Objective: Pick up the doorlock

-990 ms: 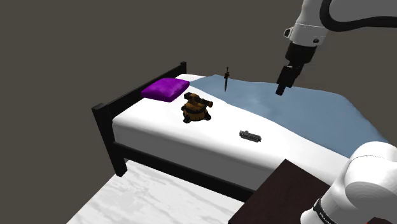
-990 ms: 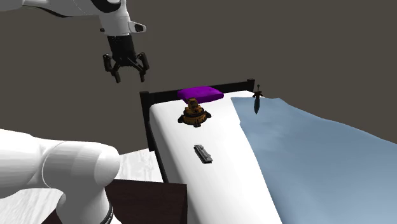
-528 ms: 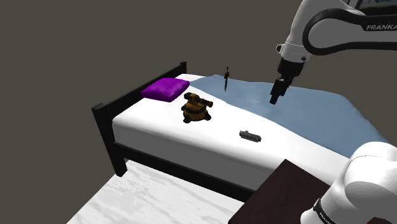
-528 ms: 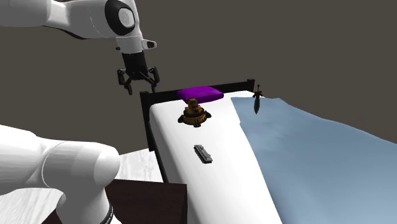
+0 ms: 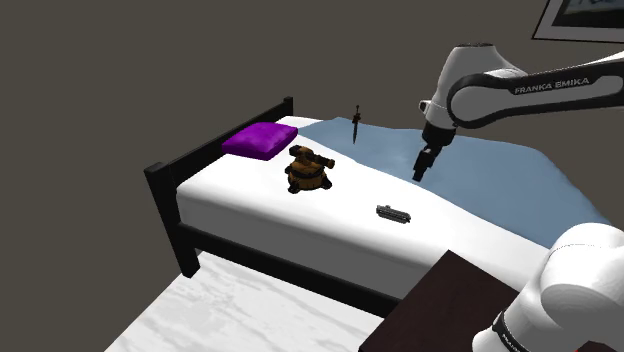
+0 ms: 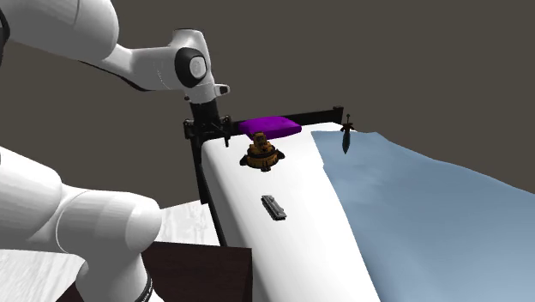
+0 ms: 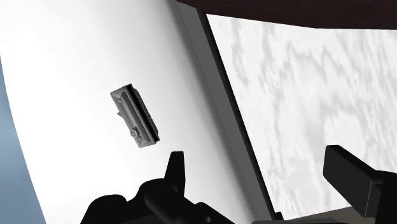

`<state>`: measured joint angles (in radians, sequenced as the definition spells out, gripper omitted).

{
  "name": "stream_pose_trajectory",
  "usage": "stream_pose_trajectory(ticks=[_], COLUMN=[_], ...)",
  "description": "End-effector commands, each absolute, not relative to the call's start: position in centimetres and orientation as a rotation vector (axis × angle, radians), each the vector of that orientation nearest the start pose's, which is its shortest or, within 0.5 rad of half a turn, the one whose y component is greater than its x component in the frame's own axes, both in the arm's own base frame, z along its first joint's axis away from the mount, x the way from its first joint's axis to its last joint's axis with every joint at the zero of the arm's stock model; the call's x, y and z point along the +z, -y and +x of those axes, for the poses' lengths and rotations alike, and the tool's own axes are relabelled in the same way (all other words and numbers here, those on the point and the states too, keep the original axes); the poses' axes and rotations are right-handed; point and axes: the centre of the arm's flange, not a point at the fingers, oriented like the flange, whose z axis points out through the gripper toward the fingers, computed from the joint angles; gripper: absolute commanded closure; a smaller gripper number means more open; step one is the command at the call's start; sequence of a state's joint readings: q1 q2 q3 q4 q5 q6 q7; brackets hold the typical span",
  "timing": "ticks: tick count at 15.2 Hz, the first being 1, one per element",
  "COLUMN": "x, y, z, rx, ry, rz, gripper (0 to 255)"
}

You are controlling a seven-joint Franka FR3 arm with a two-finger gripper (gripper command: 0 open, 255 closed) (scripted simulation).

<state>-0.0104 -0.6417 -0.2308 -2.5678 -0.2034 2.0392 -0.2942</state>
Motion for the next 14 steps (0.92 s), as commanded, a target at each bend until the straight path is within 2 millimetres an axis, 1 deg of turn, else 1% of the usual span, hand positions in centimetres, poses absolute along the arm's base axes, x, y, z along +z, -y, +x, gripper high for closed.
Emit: stream_pose_trajectory(ticks=[1, 14], x=[45.3, 31.6], y=[11.7, 19.0], z=[36.3, 42.8], rx=[-0.152, -0.176], ry=[0.303, 0.453], rz=[-3.205, -3.23], gripper=[0, 0])
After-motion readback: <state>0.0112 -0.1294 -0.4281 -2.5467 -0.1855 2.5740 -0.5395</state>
